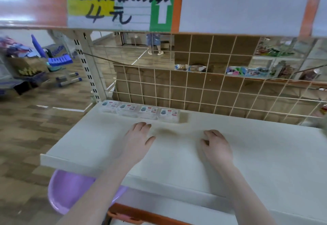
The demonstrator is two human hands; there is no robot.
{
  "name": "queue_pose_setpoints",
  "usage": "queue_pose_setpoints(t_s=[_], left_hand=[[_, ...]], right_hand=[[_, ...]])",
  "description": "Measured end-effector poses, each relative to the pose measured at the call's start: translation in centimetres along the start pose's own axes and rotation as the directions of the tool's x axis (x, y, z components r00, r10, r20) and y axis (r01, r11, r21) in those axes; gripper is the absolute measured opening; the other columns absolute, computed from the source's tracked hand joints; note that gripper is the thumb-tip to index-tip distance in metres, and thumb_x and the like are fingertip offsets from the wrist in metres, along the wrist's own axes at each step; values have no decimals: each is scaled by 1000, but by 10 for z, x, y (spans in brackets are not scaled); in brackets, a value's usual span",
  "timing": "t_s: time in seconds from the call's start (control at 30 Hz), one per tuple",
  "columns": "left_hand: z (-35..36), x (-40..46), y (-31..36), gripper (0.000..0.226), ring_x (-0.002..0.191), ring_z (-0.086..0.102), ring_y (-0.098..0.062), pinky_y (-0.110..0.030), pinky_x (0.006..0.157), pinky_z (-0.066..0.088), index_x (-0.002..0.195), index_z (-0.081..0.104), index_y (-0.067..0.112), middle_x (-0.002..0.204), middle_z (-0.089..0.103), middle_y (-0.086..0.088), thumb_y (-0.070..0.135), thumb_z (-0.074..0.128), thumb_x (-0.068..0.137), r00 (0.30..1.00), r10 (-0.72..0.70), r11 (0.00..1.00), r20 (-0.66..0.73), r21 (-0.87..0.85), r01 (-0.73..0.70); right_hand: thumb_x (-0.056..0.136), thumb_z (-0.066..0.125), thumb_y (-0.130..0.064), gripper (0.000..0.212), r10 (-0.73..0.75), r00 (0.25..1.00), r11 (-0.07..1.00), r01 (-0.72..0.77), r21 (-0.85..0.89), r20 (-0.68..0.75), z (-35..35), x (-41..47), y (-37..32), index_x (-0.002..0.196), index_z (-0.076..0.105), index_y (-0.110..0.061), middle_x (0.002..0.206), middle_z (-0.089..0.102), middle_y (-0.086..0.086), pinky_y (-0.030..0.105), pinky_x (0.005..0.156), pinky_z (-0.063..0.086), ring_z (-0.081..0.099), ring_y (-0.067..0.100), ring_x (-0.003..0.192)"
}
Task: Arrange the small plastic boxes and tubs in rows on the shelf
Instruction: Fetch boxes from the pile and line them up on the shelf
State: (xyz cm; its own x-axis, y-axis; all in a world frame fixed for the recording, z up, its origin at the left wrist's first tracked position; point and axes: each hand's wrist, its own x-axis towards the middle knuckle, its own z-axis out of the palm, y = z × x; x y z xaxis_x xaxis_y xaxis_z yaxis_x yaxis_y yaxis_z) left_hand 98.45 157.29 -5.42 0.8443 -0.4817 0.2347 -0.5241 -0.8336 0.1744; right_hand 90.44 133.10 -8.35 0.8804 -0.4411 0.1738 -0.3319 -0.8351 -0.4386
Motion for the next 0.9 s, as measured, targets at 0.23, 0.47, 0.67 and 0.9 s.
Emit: queue_pose_setpoints(t_s=[0.23, 0.47, 0.67, 0.9], left_hand=[[-4, -28, -8, 46, 129, 37, -17, -27, 102, 31, 137, 43, 19, 139, 42, 2, 39, 45, 95, 997, -73, 997, -10, -38, 73], [-12, -45, -15, 49, 129, 38, -17, -28, 101, 33, 137, 43, 20, 138, 44, 2, 42, 46, 94, 999, -37, 998, -21, -53, 36], [-6, -61, -9, 53, 133, 31, -15, -27, 106, 28, 141, 37, 22, 144, 37, 4, 45, 43, 95, 999, 29, 997, 25, -74, -27], [-11, -71, 45, 50, 132, 32, -18, -28, 105, 29, 140, 39, 20, 142, 39, 2, 42, 44, 95, 982, 180, 971, 52, -169, -169]], right_hand=[[93, 46, -24, 34, 88, 996, 994, -87, -71, 12, -21, -25, -12, 122, 54, -9, 127, 51, 9, 33, 82, 43, 50, 28, 113], [94, 46, -24, 38, 221, 968, 974, -225, -21, -121, -35, -79, -22, 130, 51, -12, 130, 51, 7, 34, 84, 42, 50, 27, 114], [92, 53, -24, 40, 277, 930, 954, -295, -44, -241, -41, -142, -24, 130, 53, -10, 129, 54, 9, 37, 95, 36, 49, 29, 116], [87, 63, -16, 37, 316, 860, 924, -374, -74, -401, -67, -198, -3, 121, 60, -2, 119, 60, 15, 37, 91, 38, 52, 34, 113]])
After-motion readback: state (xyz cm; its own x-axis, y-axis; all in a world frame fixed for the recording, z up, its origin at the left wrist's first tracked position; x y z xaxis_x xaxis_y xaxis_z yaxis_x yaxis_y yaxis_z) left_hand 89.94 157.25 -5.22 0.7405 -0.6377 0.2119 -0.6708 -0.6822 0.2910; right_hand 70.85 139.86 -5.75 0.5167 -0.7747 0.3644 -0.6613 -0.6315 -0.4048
